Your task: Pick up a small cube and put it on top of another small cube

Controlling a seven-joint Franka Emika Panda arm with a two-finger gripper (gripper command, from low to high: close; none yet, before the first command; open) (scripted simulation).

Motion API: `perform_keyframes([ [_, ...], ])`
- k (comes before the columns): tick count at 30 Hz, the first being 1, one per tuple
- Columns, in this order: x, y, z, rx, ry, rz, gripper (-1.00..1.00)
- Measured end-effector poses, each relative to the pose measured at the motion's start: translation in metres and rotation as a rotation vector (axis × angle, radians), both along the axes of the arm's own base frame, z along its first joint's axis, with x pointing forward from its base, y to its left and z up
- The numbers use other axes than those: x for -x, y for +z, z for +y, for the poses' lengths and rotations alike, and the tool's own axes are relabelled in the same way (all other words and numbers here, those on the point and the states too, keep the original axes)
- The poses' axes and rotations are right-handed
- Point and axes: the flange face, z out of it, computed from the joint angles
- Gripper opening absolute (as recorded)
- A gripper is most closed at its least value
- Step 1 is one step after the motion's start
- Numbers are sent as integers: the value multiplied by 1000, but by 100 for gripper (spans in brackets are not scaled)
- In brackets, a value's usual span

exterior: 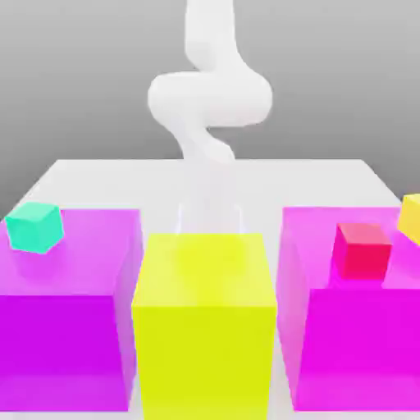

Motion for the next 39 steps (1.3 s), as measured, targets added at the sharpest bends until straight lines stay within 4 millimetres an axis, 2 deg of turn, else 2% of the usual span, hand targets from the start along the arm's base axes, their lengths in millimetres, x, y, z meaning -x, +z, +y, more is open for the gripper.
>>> perform_keyframes([
  [3,-24,-20,16,-1,19,38,0],
  [10,-56,-73,103,65,204,124,0],
  [16,-67,-129,176,106,379,204,0],
  [22,-63,-190,243,124,552,283,0],
  [28,-44,-250,302,118,724,360,0],
  [33,-10,-298,351,115,880,422,0],
  [35,14,-319,374,112,950,455,0],
  [37,51,-342,401,111,1038,496,0],
  [39,75,-355,410,109,1058,533,0],
])
